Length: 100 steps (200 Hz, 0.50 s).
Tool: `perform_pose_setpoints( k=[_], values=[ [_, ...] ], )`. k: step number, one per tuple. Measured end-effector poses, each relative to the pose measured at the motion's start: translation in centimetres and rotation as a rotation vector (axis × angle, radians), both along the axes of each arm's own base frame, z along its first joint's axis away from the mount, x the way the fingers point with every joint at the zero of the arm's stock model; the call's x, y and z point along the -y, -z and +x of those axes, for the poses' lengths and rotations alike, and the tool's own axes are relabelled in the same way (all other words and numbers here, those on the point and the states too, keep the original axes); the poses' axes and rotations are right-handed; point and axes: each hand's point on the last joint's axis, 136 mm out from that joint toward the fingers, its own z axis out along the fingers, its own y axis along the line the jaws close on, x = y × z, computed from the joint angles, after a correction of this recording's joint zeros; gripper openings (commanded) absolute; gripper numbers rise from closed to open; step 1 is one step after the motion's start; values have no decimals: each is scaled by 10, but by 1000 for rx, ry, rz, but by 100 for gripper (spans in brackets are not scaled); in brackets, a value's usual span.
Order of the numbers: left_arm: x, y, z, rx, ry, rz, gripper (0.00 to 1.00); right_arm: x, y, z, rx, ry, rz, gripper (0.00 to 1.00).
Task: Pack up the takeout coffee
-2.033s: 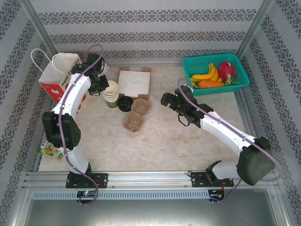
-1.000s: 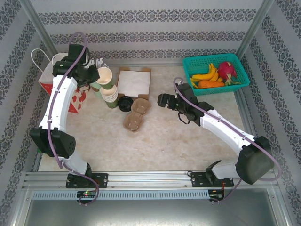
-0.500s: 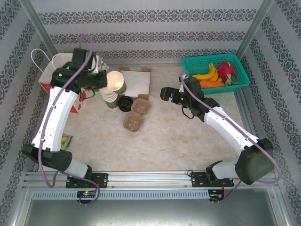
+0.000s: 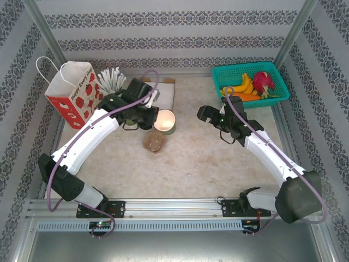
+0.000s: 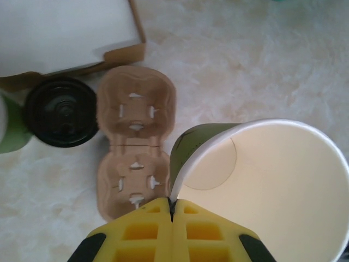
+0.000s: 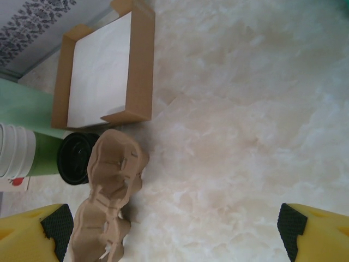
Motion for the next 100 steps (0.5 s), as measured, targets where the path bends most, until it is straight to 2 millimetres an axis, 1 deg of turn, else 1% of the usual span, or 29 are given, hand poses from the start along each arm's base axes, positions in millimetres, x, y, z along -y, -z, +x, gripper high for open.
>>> perform_pose_setpoints(
  k=[18,22,30,47,67,100],
  values=[
    [17,17,-2,-6,45,7,0,0,1,-3,0,-5,7,98],
    [19,19,-2,-7,47,9,0,0,1,-4,-1,-3,8,98],
    [26,31,-2,-12,65,15,0,1,4,-6,-5,0,9,98],
    [31,51,-3,-22,77,46,0,4,9,-12,-15,10,9,98],
    [37,68,-1,-30,88,86,0,6,13,-16,-21,21,10,98],
    [44,91,-3,-50,122,125,0,6,14,-17,-21,21,10,98]
  ],
)
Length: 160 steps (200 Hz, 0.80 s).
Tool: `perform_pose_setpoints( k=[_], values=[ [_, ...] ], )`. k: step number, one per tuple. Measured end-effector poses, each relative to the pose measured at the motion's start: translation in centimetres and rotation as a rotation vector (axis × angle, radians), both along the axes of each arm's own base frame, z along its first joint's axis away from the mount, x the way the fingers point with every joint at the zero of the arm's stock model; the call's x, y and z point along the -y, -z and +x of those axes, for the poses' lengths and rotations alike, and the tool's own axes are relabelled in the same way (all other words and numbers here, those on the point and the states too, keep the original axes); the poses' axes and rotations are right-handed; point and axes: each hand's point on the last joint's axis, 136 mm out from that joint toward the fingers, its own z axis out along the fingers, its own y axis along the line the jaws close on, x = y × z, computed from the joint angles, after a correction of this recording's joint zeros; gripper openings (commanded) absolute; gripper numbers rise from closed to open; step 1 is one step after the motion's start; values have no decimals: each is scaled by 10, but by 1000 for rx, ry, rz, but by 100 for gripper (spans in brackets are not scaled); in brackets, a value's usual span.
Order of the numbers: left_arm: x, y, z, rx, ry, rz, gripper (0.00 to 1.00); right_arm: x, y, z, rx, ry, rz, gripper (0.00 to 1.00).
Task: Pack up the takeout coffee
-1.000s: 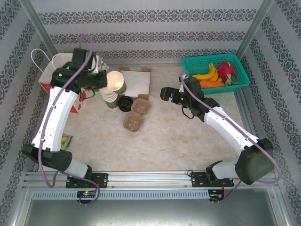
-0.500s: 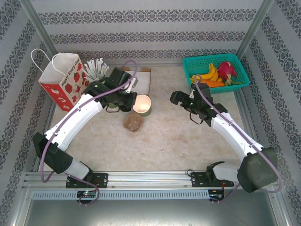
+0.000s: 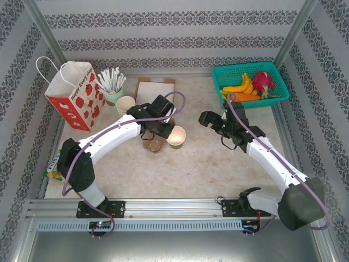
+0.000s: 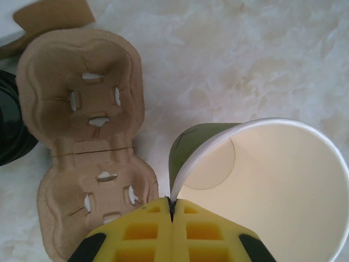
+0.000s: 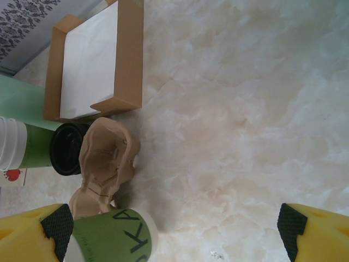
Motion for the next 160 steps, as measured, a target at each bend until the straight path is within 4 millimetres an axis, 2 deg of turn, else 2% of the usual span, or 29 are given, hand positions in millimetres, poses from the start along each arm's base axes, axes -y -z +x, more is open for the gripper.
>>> perform_pose_setpoints(
  k=[55,85,160],
  values=[
    [7,21,-5,-39,56,30,0,-5,7,-1,-18,-14,-6,98],
    [11,25,-9,-52,113,29,2,-5,10,0,-27,-14,-9,98],
    [18,26,-17,-70,194,11,18,-9,18,0,-50,-25,-18,98]
  ],
)
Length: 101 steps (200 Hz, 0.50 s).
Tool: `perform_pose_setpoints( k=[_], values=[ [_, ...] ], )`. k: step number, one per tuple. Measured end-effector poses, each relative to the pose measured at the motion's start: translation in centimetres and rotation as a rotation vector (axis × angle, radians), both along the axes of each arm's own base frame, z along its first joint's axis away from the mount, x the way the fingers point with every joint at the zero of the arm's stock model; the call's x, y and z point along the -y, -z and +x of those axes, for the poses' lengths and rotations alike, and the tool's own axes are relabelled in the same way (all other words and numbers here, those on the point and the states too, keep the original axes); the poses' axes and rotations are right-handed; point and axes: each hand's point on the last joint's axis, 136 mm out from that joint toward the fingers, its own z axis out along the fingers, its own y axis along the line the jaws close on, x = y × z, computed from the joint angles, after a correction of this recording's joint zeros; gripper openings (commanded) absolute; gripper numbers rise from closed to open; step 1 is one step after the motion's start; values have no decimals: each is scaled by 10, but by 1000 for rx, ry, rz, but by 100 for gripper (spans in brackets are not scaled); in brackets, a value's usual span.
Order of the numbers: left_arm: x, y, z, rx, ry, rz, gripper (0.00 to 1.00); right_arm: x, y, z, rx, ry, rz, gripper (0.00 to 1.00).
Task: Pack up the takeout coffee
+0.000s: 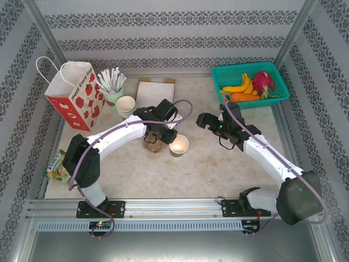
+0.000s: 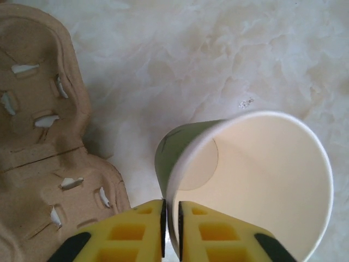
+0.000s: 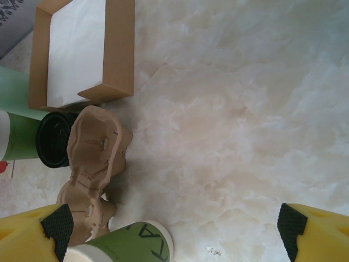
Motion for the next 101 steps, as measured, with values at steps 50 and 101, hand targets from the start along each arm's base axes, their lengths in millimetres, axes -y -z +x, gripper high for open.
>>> perform_pose_setpoints(
  k=[50,101],
  values=[
    [1,0,-2,3,13,1,33,-1,2,0,-5,-4,-3,98],
    [1,-17,0,17,-59,-66,51,-7,2,-3,-4,-24,-4,98]
  ],
)
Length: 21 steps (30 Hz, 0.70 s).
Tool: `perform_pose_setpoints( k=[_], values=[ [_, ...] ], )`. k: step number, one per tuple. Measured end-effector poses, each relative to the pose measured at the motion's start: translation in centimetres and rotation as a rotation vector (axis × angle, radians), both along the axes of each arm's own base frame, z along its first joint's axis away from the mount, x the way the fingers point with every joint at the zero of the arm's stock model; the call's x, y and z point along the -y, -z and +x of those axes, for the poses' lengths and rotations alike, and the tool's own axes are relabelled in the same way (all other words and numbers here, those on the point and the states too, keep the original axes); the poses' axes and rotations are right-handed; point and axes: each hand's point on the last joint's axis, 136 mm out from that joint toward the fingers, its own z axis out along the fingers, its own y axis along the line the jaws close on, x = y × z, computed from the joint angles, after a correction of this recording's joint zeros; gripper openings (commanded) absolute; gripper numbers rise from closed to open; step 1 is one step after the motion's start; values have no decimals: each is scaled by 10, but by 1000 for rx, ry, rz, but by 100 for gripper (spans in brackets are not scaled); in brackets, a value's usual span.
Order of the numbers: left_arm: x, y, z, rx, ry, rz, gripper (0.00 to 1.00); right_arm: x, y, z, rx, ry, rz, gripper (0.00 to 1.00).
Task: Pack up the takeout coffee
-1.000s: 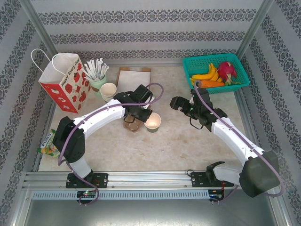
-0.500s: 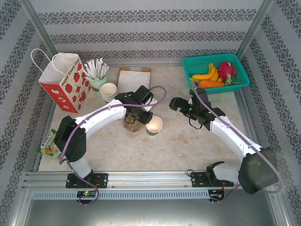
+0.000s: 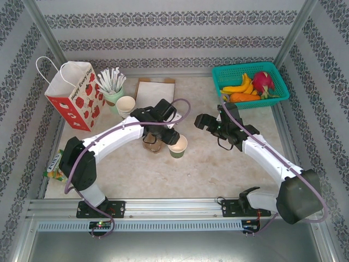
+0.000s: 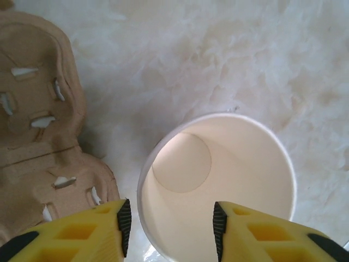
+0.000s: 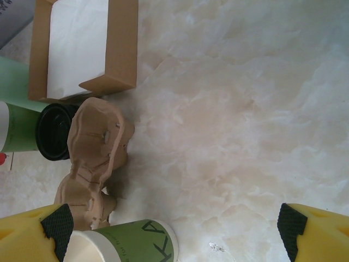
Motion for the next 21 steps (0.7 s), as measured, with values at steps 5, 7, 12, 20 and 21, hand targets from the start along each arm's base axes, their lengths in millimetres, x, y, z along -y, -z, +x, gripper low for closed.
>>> perform_pose_setpoints(
  k=[5,7,12,20,21],
  values=[
    [-14,-16,17,53,-181,-55,59,-1,-4,2,10,0,4,98],
    [-25,-19,24,74,-281,-58,60,-3,-7,3,18,-3,6,98],
    [-59,-6,39,82,-579,-55,62,-5,-7,3,22,-7,2,98],
    [-110,33,47,67,-938,-6,61,-8,-5,7,35,-13,-5,97],
    [-111,33,49,73,-954,-8,61,-10,-5,8,42,-26,-11,96]
  ],
)
